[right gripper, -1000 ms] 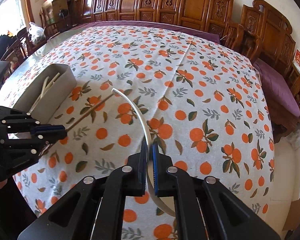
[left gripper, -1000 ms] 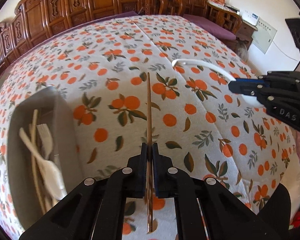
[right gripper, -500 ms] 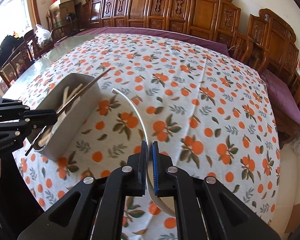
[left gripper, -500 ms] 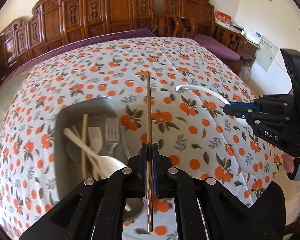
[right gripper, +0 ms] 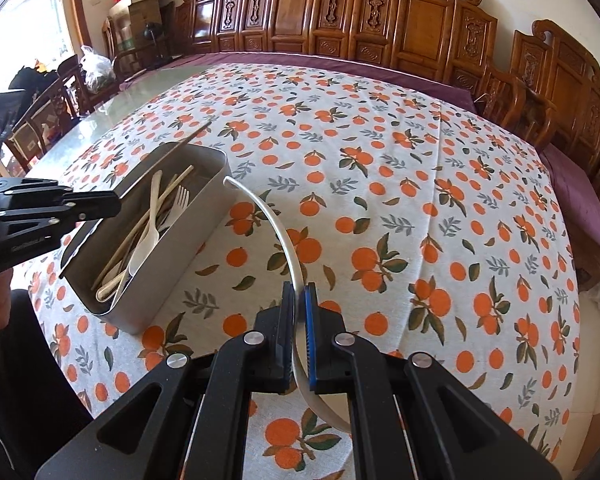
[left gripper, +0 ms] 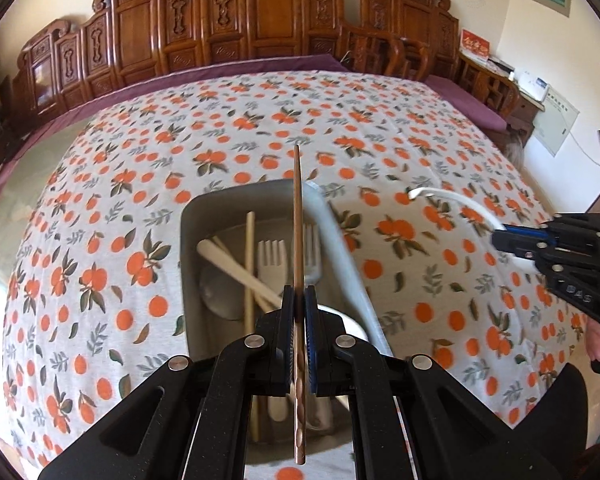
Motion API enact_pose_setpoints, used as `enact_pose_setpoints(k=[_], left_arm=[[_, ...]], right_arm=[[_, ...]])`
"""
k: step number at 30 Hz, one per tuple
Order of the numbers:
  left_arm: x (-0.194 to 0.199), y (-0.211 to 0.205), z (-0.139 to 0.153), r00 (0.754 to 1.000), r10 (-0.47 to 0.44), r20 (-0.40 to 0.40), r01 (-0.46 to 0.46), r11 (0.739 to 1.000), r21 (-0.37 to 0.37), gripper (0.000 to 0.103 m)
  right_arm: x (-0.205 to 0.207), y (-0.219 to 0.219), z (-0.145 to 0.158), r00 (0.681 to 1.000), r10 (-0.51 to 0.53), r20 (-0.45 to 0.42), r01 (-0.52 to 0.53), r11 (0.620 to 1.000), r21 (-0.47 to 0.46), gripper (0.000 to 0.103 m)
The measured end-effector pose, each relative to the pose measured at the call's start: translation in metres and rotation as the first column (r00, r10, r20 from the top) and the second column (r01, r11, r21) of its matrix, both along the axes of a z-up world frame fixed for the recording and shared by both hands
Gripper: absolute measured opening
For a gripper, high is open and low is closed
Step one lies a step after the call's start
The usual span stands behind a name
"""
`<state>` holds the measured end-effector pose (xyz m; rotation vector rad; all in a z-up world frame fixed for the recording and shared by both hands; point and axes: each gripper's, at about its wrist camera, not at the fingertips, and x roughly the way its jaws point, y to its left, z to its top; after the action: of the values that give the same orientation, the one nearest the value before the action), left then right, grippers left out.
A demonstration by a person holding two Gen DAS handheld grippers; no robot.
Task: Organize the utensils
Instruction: 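Lower the wooden chopstick into the tray and open the left tool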
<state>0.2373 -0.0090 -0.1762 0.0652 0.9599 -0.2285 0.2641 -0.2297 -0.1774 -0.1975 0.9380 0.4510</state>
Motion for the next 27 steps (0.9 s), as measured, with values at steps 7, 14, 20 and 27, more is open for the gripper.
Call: enact_pose_setpoints(k=[7, 14, 20, 27], left_arm=[[0.009, 0.008, -0.023, 0.999, 0.007, -0.049, -0.006, 1.0, 0.025, 0.004], [0.01, 0.009, -0.034, 0.997, 0.011, -0.073, -0.008, 0.999, 0.033, 0.004], [0.005, 0.016, -0.032, 0.997, 0.024, -0.076, -0.023, 1.0, 0.01, 0.01], [-0.006, 0.033, -0.013, 0.998, 0.044, -0.038, -0.045, 0.999, -0.018, 0.021]], right_arm=[[0.0, 0.006, -0.005, 1.0, 0.009, -0.008, -0.009, 1.0, 0.006, 0.007], [-0.002, 0.013, -0.005, 1.0, 0.016, -0.013, -0.015, 1.0, 0.025, 0.007], [-0.006, 0.025, -0.001, 1.0, 0.025, -0.012, -0.024, 0.999, 0.04, 0.007], [-0.011, 0.047, 0.006, 0.999, 0.041, -0.015, -0.04, 0.997, 0.064, 0.007]])
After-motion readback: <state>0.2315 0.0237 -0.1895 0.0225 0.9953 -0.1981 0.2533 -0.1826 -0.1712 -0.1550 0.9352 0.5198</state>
